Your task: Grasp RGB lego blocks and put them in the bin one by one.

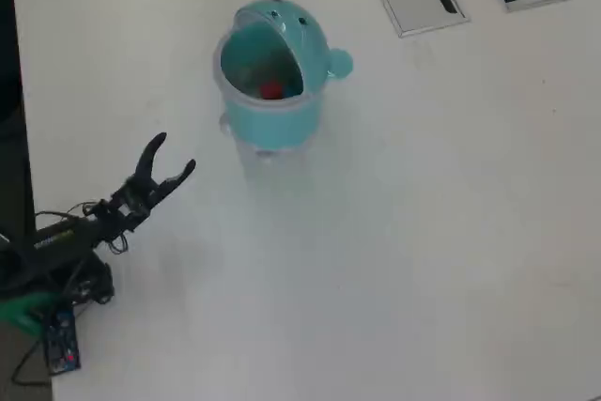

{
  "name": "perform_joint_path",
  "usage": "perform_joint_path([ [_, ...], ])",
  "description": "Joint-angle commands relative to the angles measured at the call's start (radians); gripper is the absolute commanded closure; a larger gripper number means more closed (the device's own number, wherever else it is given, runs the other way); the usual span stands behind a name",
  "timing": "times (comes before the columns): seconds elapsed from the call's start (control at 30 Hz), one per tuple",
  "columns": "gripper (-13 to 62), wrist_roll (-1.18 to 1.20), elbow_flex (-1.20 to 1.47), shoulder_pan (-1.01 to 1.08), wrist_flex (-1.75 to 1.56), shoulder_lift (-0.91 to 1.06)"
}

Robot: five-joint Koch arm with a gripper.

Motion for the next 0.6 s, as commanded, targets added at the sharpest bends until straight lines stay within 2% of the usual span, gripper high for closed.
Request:
perform_joint_path([
  [0.0,17.0,0.066,-0.011,0.023,-0.117,0.067],
  [0.43,17.1,0.336,0.262,0.04,-0.291,0.067],
  [0.57,17.1,0.351,0.322,0.014,-0.373,0.067],
])
